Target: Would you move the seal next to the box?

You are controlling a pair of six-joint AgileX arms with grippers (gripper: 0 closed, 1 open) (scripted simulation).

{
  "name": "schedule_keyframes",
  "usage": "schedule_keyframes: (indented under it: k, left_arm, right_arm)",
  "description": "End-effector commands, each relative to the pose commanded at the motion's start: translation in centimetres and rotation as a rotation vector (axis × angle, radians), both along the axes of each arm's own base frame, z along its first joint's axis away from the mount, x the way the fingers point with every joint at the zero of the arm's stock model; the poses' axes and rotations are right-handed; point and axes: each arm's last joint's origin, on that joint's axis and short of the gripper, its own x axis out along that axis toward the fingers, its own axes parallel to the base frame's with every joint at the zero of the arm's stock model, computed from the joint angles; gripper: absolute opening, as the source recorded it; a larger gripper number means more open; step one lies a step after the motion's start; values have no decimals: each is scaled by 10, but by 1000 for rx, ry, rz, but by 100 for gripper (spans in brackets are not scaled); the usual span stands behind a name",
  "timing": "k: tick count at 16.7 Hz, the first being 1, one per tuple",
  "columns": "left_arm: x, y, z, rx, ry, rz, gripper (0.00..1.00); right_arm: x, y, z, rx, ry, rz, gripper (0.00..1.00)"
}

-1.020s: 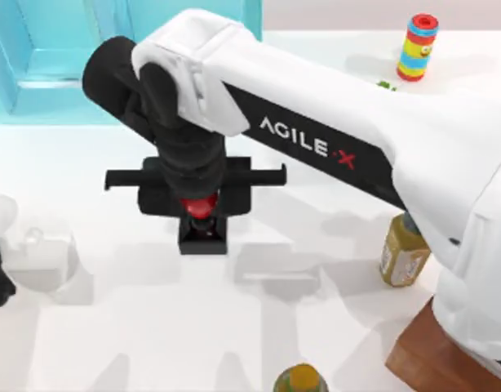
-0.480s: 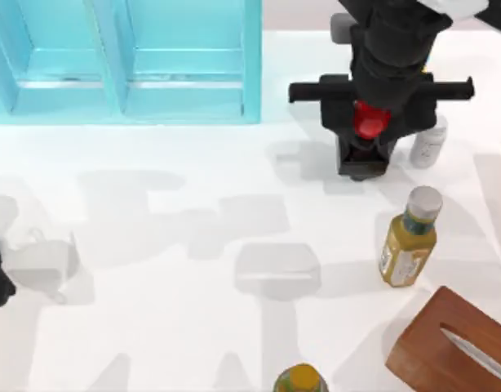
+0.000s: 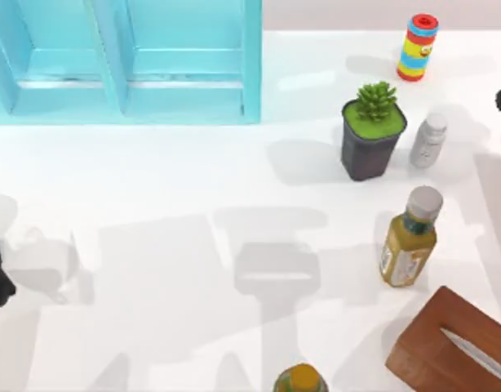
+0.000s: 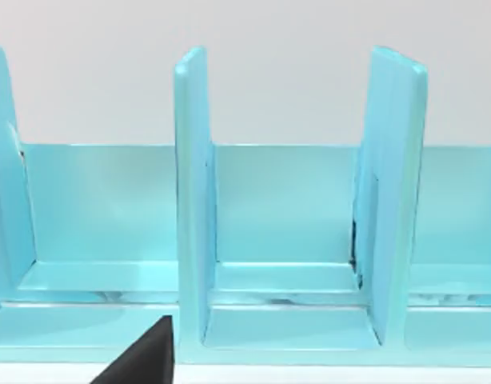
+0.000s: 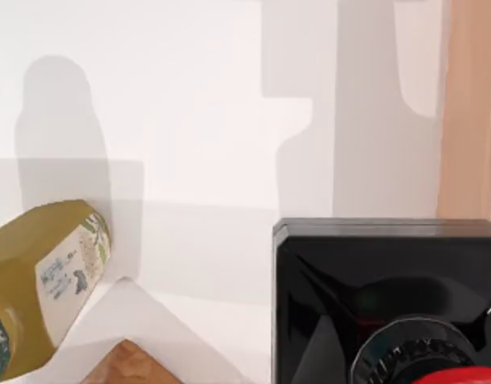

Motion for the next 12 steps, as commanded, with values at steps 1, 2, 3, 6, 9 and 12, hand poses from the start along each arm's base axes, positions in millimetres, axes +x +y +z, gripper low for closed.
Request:
schedule_keyframes:
  k: [1,2,3,6,9,12]
  left_arm:
    - [0,0,0,0,0,0,100]
    - [0,0,0,0,0,0,100]
    - [0,0,0,0,0,0,100]
    - [0,0,0,0,0,0,100]
    - [0,0,0,0,0,0,100]
    - [0,0,0,0,0,0,100]
  right_arm:
    - [-3,-4,0,3,-3,3,0]
    - [-4,-5,0,4,-4,4,0]
    - [-4,-5,0,4,-4,4,0]
    - [-3,-4,-1,1,0,6,0]
    - [0,-4,-20,2,4,6,0]
    - [4,-4,-47,4,-15,4,0]
